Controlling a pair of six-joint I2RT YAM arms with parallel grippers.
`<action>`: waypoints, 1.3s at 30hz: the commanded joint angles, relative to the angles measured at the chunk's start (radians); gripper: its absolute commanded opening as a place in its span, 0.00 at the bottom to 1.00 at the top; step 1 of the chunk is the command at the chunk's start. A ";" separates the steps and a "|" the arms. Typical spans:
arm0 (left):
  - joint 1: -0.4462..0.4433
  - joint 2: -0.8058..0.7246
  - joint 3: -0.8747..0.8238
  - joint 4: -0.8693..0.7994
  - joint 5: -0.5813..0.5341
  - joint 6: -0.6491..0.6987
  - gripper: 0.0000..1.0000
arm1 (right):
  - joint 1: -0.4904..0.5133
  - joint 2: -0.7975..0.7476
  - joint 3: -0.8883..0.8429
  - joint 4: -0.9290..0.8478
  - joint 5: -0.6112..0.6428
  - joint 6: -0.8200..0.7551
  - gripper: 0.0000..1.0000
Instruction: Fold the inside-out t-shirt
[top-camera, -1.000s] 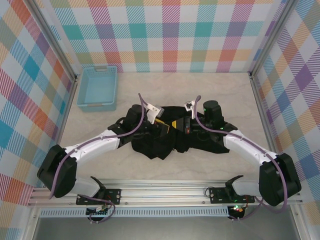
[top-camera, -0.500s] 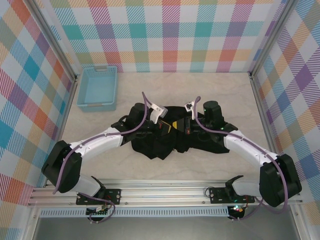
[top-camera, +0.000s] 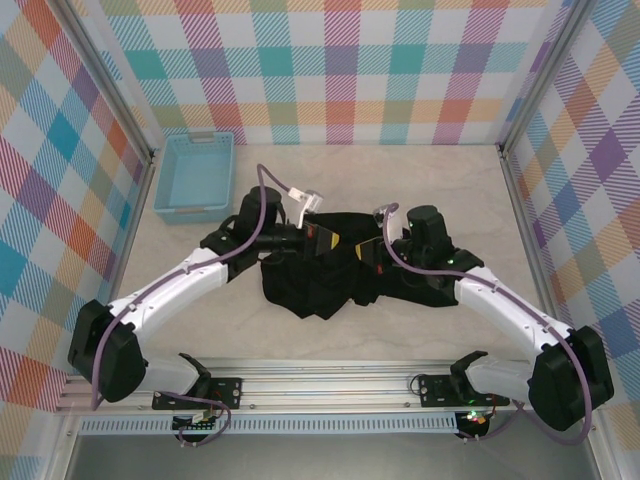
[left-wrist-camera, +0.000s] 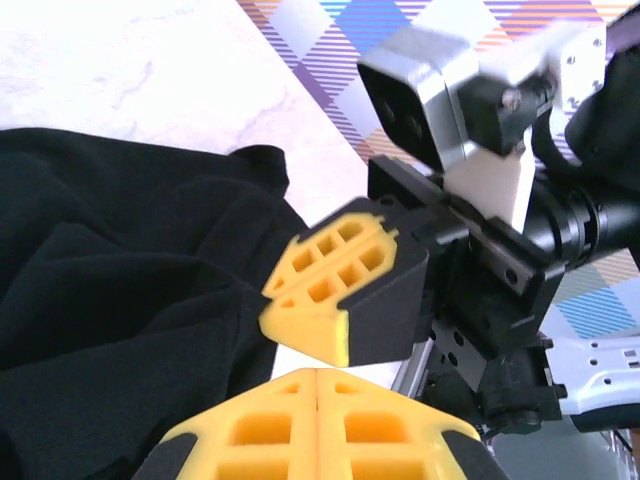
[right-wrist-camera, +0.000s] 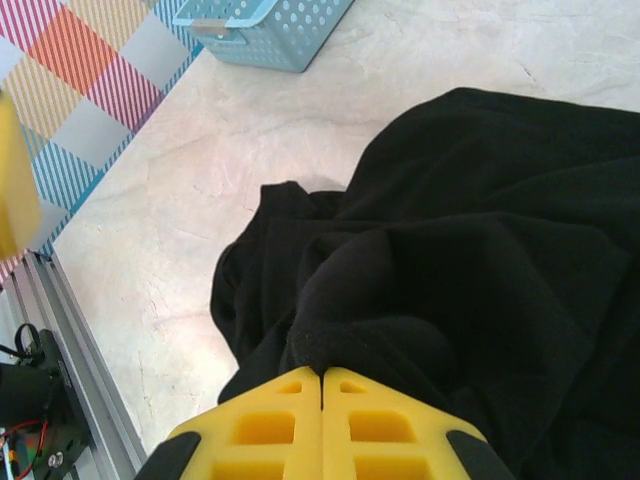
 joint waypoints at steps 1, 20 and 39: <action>-0.007 -0.009 0.016 -0.153 -0.058 0.032 0.00 | 0.007 -0.022 0.036 0.006 -0.034 -0.001 0.00; -0.079 0.206 0.053 -0.059 -0.111 0.104 0.40 | 0.007 -0.022 0.015 0.060 -0.092 0.073 0.00; -0.014 0.092 0.087 -0.201 0.055 0.092 0.00 | 0.021 0.024 0.100 -0.149 0.203 -0.044 0.00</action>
